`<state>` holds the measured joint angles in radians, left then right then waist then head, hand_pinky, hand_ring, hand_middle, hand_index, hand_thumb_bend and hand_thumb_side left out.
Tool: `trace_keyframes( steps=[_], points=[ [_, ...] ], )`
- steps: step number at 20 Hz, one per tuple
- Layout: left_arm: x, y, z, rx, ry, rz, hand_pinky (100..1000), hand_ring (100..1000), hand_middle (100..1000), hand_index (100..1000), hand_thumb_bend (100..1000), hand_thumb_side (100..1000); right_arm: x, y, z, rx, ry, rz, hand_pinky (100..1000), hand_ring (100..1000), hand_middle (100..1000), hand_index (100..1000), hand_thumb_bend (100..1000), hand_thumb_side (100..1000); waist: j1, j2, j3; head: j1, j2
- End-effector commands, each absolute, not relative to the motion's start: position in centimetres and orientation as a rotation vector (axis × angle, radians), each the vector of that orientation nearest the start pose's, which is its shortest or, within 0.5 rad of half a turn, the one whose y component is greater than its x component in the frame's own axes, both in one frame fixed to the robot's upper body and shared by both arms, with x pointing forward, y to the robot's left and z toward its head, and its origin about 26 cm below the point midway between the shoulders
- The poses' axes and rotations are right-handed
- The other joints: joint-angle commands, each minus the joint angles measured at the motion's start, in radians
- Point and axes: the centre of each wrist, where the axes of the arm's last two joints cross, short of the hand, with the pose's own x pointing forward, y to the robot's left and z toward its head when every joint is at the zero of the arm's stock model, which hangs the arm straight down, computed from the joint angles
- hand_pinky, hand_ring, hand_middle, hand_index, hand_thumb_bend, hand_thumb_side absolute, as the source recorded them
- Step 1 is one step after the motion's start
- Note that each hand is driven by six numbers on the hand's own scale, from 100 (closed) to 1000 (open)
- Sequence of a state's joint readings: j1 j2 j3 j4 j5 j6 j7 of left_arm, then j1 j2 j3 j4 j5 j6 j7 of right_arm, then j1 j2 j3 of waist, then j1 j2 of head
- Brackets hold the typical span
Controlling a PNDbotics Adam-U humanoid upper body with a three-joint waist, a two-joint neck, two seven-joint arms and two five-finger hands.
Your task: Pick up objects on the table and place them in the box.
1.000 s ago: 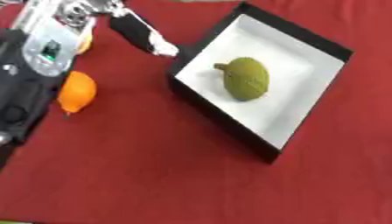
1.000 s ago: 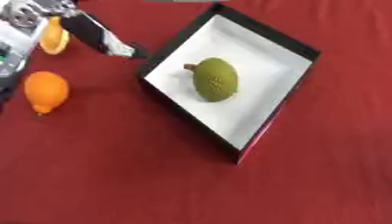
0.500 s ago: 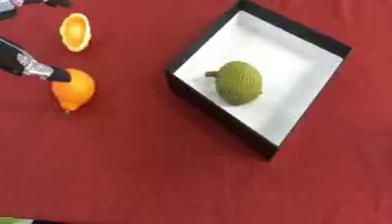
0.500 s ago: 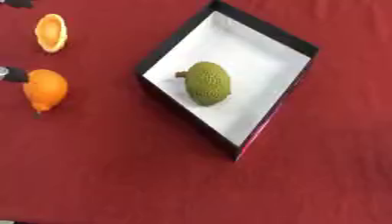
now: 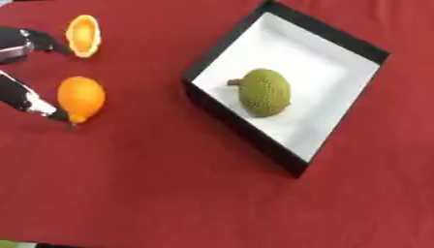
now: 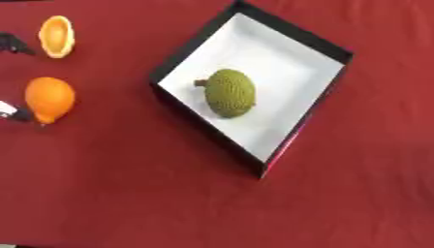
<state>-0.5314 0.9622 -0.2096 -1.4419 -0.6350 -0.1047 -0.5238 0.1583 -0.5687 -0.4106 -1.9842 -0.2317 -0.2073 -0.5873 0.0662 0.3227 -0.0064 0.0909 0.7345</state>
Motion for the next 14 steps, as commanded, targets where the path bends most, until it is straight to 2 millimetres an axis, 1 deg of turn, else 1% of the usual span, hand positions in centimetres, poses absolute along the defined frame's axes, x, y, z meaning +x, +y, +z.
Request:
trace_keyframes(
  steps=[1,2,3,4,5,6,7,8,9,10,11,12,13,14],
  points=[
    [37.5,40.4,23.1,1.000,-1.095,-1.604,838,822,807,915,732,536,21.5,-42.3,17.3,-0.899,-2.193,-0.375,962,1000,706,799,100,523,-0.002,-0.024,-0.002,0.008,-0.011],
    [37.7,40.4,22.9,0.989,-1.103,-1.598,817,805,796,914,704,522,21.5,-42.2,17.2,-0.897,-2.192,-0.375,962,1000,706,799,100,523,-0.002,-0.023,-0.003,0.009,-0.011],
    [37.9,40.3,22.8,0.981,-1.113,-1.592,792,786,781,910,646,512,21.5,-42.2,17.2,-0.896,-2.191,-0.374,963,1000,706,799,100,523,-0.002,-0.023,-0.003,0.010,-0.011],
    [38.0,40.3,22.6,0.966,-1.123,-1.585,770,769,760,893,571,484,21.6,-42.2,17.2,-0.894,-2.190,-0.374,963,1000,706,800,100,523,-0.003,-0.022,-0.002,0.010,-0.010],
    [38.2,40.3,22.5,0.949,-1.132,-1.578,748,751,743,878,510,438,21.6,-42.1,17.2,-0.892,-2.188,-0.374,963,1000,706,800,100,523,-0.003,-0.021,-0.002,0.010,-0.010],
    [38.2,40.2,22.4,0.929,-1.140,-1.571,719,726,716,849,410,365,21.6,-42.1,17.1,-0.889,-2.187,-0.374,963,1000,706,799,100,523,-0.003,-0.021,-0.002,0.010,-0.009],
    [38.3,40.2,22.4,0.910,-1.146,-1.565,719,726,716,849,410,365,21.6,-42.1,17.1,-0.888,-2.187,-0.375,963,1000,706,799,100,523,-0.002,-0.021,-0.002,0.009,-0.008],
    [38.3,40.2,22.3,0.893,-1.153,-1.557,695,694,680,801,293,230,21.6,-42.1,17.1,-0.886,-2.186,-0.375,963,1000,706,799,100,523,-0.002,-0.021,-0.002,0.010,-0.008],
    [38.4,40.1,22.2,0.875,-1.160,-1.547,680,671,654,775,233,156,21.6,-42.1,17.2,-0.884,-2.186,-0.375,963,1000,706,799,100,523,-0.002,-0.021,-0.002,0.011,-0.007],
    [38.4,40.1,22.1,0.856,-1.166,-1.539,666,654,632,749,197,103,21.7,-42.0,17.2,-0.882,-2.186,-0.375,963,1000,706,799,100,523,-0.002,-0.021,-0.003,0.010,-0.007],
    [38.4,40.0,22.1,0.838,-1.173,-1.535,659,644,621,736,177,100,21.7,-42.0,17.2,-0.881,-2.186,-0.374,963,1000,706,799,100,523,-0.002,-0.022,-0.004,0.010,-0.006],
    [38.4,39.8,22.2,0.827,-1.189,-1.532,639,618,590,701,142,100,21.7,-42.0,17.2,-0.880,-2.185,-0.373,963,1000,706,799,100,523,-0.003,-0.022,-0.004,0.010,-0.006],
    [38.2,39.5,22.6,0.827,-1.217,-1.530,629,608,573,683,130,100,21.6,-42.0,17.1,-0.880,-2.185,-0.372,963,1000,706,799,100,523,-0.003,-0.022,-0.004,0.010,-0.006],
    [37.9,38.9,23.6,0.840,-1.275,-1.532,618,594,541,649,129,100,21.6,-42.1,17.1,-0.882,-2.184,-0.372,963,1000,706,799,100,523,-0.002,-0.022,-0.003,0.008,-0.005]
  ],
)
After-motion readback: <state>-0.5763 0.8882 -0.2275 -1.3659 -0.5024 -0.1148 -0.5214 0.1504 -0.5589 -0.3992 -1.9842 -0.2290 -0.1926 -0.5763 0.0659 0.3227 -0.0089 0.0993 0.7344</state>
